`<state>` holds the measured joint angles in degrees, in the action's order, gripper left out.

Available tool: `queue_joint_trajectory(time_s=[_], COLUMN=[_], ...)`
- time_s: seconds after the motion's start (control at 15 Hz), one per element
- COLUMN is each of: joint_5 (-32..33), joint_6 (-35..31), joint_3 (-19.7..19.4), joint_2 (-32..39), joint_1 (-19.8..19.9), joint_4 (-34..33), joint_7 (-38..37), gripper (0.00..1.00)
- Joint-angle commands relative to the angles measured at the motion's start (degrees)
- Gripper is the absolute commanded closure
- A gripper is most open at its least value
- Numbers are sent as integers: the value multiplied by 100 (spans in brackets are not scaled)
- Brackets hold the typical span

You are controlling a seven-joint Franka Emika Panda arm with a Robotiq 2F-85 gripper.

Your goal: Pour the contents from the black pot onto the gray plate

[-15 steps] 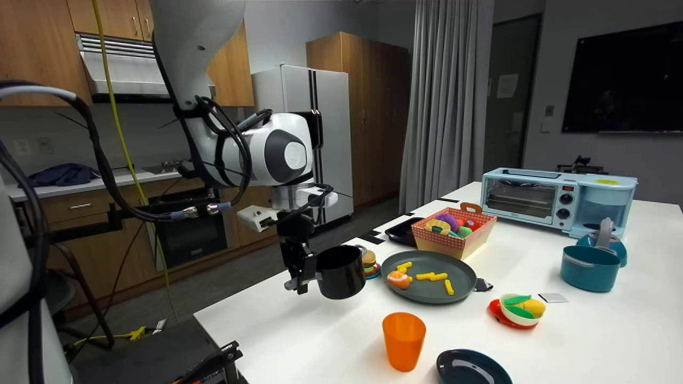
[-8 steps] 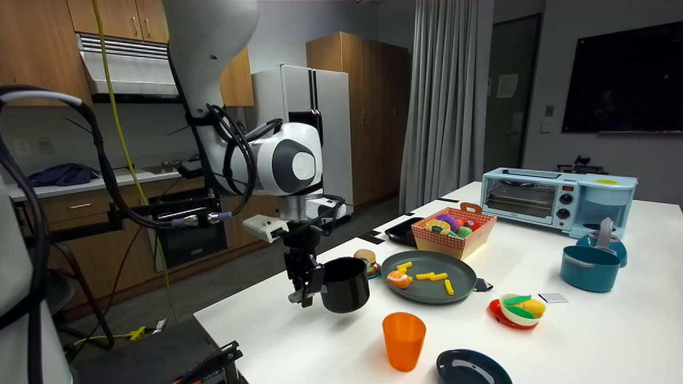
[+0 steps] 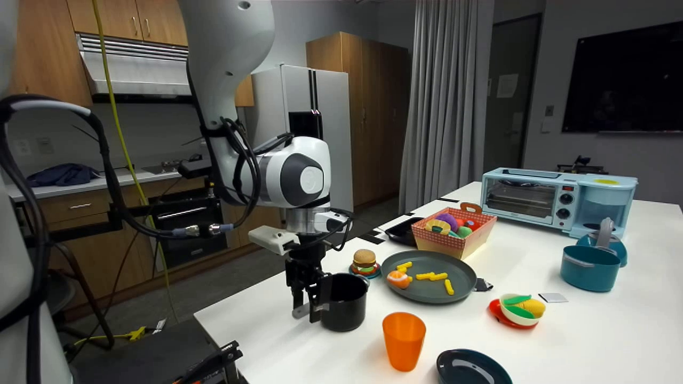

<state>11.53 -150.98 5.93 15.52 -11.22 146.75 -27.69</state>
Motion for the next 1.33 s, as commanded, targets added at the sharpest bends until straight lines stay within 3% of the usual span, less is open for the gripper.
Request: queue_joint_trajectory(time_s=[0.0, 0.6, 1.27], joint_5=[-244, -415, -470], joint_6=[130, 423, 2153], joint_3=[-103, -56, 22], joint_2=[68, -484, -2183], joint_1=[-24, -1, 151], joint_4=[-130, -47, -170], joint_7=[347, 478, 541], gripper=[2, 0, 0])
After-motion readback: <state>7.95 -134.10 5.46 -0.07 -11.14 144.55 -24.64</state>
